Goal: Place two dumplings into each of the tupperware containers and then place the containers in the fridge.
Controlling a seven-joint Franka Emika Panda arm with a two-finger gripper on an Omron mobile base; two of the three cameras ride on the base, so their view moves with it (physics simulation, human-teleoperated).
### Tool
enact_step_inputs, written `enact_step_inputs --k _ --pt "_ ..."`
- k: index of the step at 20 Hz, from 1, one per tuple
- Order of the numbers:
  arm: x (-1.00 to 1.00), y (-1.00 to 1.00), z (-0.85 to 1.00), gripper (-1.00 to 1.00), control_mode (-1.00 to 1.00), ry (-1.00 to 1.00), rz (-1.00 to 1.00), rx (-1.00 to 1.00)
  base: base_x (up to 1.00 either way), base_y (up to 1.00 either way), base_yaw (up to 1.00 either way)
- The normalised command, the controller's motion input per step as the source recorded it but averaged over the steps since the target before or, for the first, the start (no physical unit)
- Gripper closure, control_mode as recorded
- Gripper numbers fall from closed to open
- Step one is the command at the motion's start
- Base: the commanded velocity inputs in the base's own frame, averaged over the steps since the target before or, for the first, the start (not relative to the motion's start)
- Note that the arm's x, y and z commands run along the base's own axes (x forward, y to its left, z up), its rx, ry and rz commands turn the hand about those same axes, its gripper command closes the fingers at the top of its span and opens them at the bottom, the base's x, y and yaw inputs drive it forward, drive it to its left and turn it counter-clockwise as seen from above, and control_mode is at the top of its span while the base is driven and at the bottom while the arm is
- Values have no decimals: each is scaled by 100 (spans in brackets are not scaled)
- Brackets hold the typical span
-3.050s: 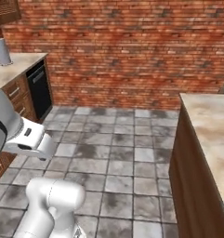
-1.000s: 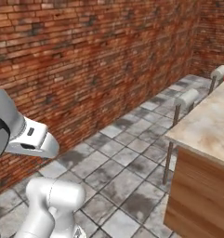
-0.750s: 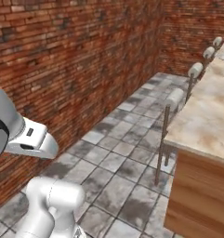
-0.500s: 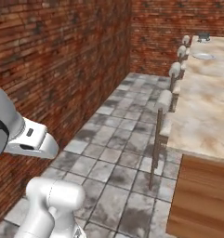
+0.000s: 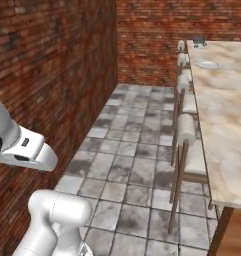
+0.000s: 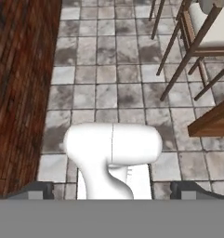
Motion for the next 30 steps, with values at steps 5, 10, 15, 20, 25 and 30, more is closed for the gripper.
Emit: enact_step_inputs --k 5,10,15,20,25,30 --pt "0 0 0 -100 100 0 0 0 100 15 -1" --pt "0 0 0 -100 100 0 0 0 100 22 0" --pt "0 0 0 -100 100 0 0 0 100 20 0" --pt "0 0 0 -100 100 0 0 0 100 21 0" --pt "0 0 0 -100 100 0 0 0 100 34 0" --pt "0 0 0 -100 100 0 0 0 100 23 0"
